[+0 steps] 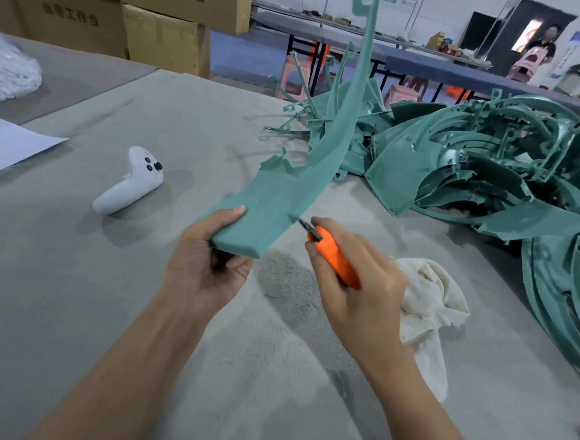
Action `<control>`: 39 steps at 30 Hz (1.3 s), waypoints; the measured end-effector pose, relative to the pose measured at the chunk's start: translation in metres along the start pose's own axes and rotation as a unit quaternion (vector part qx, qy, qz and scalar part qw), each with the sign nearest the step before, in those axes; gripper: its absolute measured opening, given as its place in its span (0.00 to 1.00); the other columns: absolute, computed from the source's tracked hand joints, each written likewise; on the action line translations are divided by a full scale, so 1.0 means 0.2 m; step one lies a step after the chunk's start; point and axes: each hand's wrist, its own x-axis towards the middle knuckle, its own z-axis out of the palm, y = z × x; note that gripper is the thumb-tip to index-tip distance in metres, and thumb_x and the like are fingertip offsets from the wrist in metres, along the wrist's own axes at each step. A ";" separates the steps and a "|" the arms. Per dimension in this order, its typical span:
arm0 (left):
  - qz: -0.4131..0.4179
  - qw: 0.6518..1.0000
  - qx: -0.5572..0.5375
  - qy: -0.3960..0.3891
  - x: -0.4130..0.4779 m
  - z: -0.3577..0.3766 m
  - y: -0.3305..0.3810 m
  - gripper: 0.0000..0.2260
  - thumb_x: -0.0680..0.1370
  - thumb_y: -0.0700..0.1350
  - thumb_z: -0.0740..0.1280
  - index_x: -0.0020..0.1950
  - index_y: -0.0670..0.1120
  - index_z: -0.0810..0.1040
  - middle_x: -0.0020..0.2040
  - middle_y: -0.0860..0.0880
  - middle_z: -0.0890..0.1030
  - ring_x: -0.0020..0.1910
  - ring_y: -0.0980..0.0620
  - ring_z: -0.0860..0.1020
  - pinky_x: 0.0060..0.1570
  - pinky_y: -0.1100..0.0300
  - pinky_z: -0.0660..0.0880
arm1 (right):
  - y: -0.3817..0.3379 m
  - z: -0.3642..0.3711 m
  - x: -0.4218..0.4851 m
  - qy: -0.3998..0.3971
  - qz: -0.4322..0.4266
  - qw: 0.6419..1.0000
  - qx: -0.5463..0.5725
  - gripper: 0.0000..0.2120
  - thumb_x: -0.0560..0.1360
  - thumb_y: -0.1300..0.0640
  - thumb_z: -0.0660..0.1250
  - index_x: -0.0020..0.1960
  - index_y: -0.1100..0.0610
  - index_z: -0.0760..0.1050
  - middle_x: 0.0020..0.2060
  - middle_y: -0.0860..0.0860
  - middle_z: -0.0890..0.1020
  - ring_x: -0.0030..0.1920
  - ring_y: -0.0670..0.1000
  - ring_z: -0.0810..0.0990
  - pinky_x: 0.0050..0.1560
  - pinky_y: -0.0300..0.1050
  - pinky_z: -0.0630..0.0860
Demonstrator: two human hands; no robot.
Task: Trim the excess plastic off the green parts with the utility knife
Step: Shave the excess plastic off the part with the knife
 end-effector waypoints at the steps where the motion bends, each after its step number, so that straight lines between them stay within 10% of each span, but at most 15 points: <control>1: 0.002 1.000 -0.002 0.000 0.00 0.00 0.00 0.11 0.67 0.37 0.68 0.24 0.47 0.77 0.28 0.51 0.76 0.19 0.57 0.67 0.16 0.68 0.57 | 0.00 0.00 0.01 0.011 0.001 1.000 0.009 0.12 0.78 0.56 0.68 0.58 0.60 0.81 0.42 0.50 0.83 0.36 0.47 0.78 0.36 0.38 0.74; 7: -0.003 1.000 0.013 -0.019 0.00 0.00 -0.01 0.12 0.67 0.38 0.67 0.23 0.46 0.76 0.27 0.52 0.74 0.19 0.58 0.67 0.16 0.68 0.58 | 0.03 0.00 0.06 0.057 0.059 0.997 0.001 0.12 0.77 0.56 0.67 0.56 0.62 0.81 0.42 0.42 0.78 0.39 0.31 0.74 0.42 0.24 0.67; 12: -0.004 0.999 -0.028 -0.016 0.02 -0.01 -0.01 0.12 0.67 0.37 0.67 0.24 0.46 0.75 0.28 0.52 0.73 0.19 0.57 0.65 0.16 0.68 0.58 | 0.00 0.01 0.00 -0.020 0.003 0.999 0.048 0.12 0.77 0.55 0.69 0.56 0.60 0.82 0.44 0.50 0.85 0.40 0.47 0.82 0.40 0.40 0.77; 17: -0.004 1.000 -0.008 -0.030 0.01 0.00 -0.03 0.11 0.67 0.37 0.68 0.24 0.46 0.77 0.29 0.51 0.75 0.20 0.57 0.67 0.16 0.68 0.59 | 0.01 0.01 0.06 0.068 0.042 0.997 -0.003 0.12 0.77 0.57 0.68 0.57 0.63 0.81 0.45 0.44 0.81 0.42 0.38 0.76 0.44 0.25 0.69; 23: -0.001 1.000 -0.029 -0.011 0.03 -0.01 -0.02 0.09 0.67 0.37 0.68 0.27 0.46 0.75 0.29 0.51 0.74 0.20 0.57 0.66 0.16 0.68 0.59 | -0.03 0.04 -0.02 -0.008 0.009 1.000 0.006 0.13 0.78 0.54 0.67 0.59 0.59 0.81 0.40 0.53 0.83 0.34 0.51 0.79 0.34 0.45 0.75; 33: -0.036 0.999 -0.027 -0.025 0.05 -0.05 -0.01 0.08 0.66 0.39 0.68 0.40 0.46 0.69 0.29 0.52 0.69 0.18 0.58 0.63 0.26 0.70 0.54 | -0.08 0.04 -0.03 -0.034 -0.058 0.995 0.070 0.12 0.76 0.61 0.70 0.59 0.57 0.80 0.40 0.51 0.83 0.34 0.47 0.78 0.34 0.42 0.76; 36: -0.111 0.982 -0.132 -0.074 0.04 -0.05 -0.02 0.28 0.60 0.32 0.71 0.57 0.45 0.68 0.38 0.49 0.74 0.17 0.59 0.66 0.14 0.69 0.61 | -0.02 0.01 0.07 0.083 0.041 0.994 0.059 0.10 0.78 0.56 0.66 0.58 0.55 0.77 0.41 0.44 0.81 0.37 0.39 0.78 0.37 0.34 0.73; 39: -0.188 0.953 -0.187 -0.146 0.02 -0.06 -0.05 0.39 0.53 0.24 0.76 0.62 0.39 0.70 0.36 0.39 0.82 0.16 0.56 0.71 0.13 0.66 0.64 | 0.06 -0.04 0.12 0.120 0.109 0.986 0.043 0.11 0.80 0.53 0.65 0.58 0.57 0.78 0.41 0.52 0.82 0.36 0.52 0.80 0.37 0.53 0.77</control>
